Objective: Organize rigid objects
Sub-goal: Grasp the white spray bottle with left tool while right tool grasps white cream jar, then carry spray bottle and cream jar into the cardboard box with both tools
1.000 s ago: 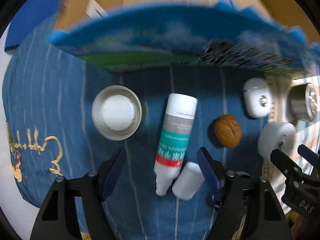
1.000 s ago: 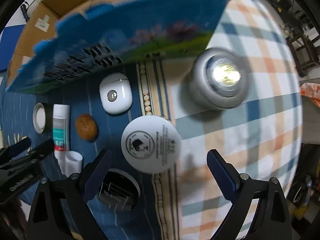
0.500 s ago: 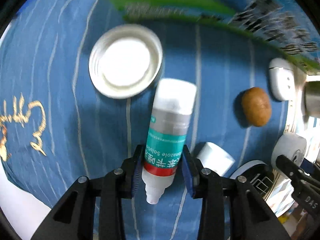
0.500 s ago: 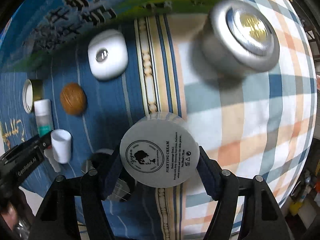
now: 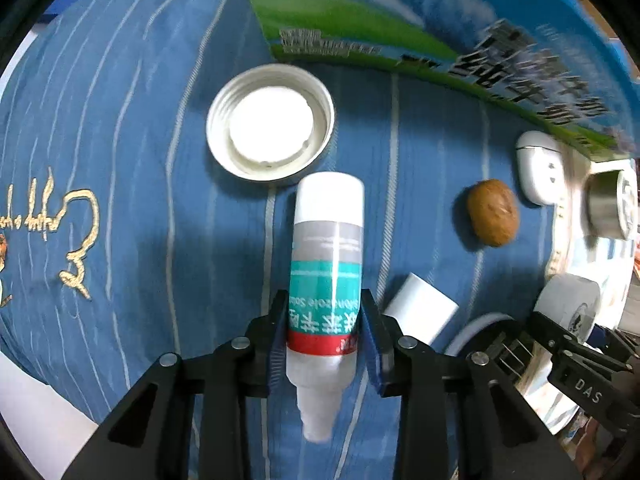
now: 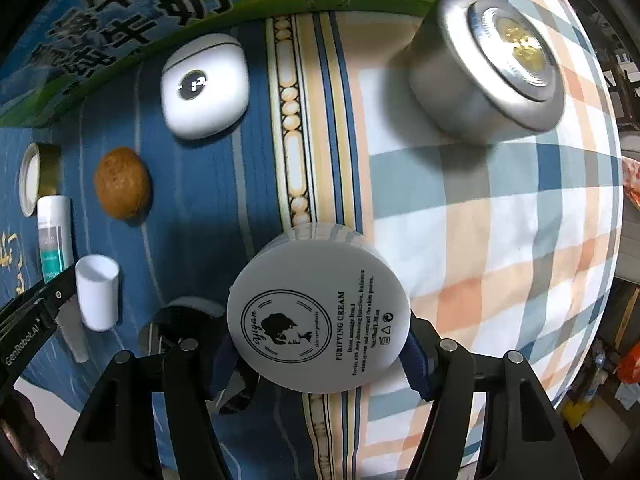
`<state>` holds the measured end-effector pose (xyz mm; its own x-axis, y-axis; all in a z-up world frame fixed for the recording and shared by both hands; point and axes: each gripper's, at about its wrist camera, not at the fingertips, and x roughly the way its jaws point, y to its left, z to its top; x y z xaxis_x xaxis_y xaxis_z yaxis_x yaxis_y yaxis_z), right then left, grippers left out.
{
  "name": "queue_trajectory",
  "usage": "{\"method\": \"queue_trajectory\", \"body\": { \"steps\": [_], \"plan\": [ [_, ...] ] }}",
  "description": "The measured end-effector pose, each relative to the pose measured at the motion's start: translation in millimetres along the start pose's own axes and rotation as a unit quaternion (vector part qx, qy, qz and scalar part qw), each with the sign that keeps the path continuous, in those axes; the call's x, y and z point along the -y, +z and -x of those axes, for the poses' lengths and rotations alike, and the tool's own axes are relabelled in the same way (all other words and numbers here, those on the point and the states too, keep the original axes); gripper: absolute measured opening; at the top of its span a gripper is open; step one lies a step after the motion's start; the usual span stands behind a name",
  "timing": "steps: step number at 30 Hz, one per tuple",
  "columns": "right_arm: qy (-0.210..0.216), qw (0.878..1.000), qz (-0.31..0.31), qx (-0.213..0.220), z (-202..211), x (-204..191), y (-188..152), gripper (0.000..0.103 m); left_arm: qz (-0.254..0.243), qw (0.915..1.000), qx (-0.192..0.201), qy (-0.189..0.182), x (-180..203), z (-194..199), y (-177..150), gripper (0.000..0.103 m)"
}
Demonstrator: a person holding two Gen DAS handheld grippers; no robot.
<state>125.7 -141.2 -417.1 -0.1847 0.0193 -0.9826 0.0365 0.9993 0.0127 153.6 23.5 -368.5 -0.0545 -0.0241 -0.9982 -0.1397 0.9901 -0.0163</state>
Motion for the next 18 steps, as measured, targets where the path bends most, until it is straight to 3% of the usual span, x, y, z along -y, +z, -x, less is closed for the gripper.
{"method": "queue_trajectory", "body": {
  "steps": [9, 13, 14, 18],
  "plan": [
    [0.040, 0.999, -0.004, 0.036, 54.8, -13.1, -45.8, 0.069, -0.021, 0.9965, 0.065, -0.048, -8.7, 114.4, -56.0, 0.030],
    [0.072, 0.995, -0.008, 0.064, 93.8, -21.6, -69.2, 0.069, -0.049, 0.9911, 0.088, -0.087, -9.9, 165.1, -50.6, 0.030],
    [0.083, 0.994, -0.011, 0.072, 106.0, -22.1, -73.7, 0.069, -0.054, 0.9898, 0.090, -0.096, -4.8, 169.4, -28.1, 0.030],
    [0.111, 0.988, -0.005, 0.107, 166.8, -25.5, -71.9, 0.069, -0.077, 0.9841, 0.097, -0.127, 7.8, 190.4, 3.8, 0.030]
  ]
}}
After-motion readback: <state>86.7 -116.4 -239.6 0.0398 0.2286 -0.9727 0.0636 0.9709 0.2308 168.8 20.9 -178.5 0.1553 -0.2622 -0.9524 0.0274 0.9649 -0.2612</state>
